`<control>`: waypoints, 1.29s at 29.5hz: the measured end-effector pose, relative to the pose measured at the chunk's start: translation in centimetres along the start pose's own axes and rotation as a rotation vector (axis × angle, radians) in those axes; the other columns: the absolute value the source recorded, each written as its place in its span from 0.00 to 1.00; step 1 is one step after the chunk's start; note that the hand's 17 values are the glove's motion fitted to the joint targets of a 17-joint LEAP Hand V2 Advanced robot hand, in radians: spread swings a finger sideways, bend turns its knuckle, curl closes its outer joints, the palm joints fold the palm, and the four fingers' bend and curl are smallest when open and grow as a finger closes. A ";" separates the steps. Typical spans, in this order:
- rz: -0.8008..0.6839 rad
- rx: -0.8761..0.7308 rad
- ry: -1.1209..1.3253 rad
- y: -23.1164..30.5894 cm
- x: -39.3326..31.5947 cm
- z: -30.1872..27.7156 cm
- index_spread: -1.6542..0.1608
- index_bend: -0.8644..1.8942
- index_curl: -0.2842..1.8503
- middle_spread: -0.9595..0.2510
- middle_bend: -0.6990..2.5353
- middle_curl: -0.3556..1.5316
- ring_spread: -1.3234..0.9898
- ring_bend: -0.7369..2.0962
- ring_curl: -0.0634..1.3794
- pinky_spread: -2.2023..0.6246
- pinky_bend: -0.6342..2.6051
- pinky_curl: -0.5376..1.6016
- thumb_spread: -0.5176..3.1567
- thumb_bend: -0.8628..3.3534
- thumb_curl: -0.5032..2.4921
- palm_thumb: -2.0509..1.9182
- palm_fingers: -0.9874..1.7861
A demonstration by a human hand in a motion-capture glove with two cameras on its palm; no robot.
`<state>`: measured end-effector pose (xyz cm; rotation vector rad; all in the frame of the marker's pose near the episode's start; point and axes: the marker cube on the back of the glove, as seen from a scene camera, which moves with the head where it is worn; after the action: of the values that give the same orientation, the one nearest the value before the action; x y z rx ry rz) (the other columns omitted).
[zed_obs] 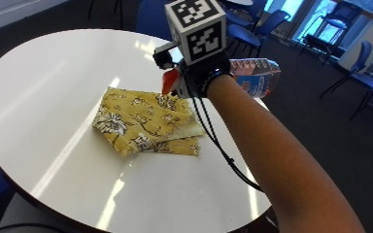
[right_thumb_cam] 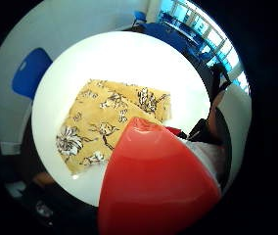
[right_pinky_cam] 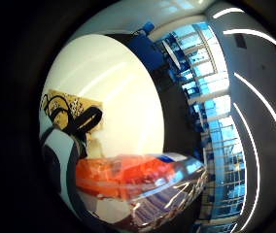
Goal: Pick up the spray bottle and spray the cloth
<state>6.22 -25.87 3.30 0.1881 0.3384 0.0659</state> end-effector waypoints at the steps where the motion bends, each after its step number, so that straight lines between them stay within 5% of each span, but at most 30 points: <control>1: -0.024 -0.018 0.031 -0.1 -0.6 0.1 0.75 0.42 0.39 0.60 0.40 0.45 0.47 0.49 0.36 0.67 0.31 0.43 0.22 0.20 0.44 0.75 0.86; 12: -0.154 -0.118 0.210 0.0 -4.8 2.2 0.75 0.42 0.39 0.61 0.40 0.45 0.47 0.48 0.36 0.67 0.31 0.43 0.22 0.20 0.44 0.75 0.86; 38: -0.139 -0.109 0.094 0.3 -5.1 1.9 0.75 0.42 0.39 0.61 0.39 0.45 0.47 0.48 0.36 0.67 0.31 0.43 0.22 0.20 0.44 0.74 0.86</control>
<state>2.00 -26.39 6.78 0.0532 0.4396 -0.0438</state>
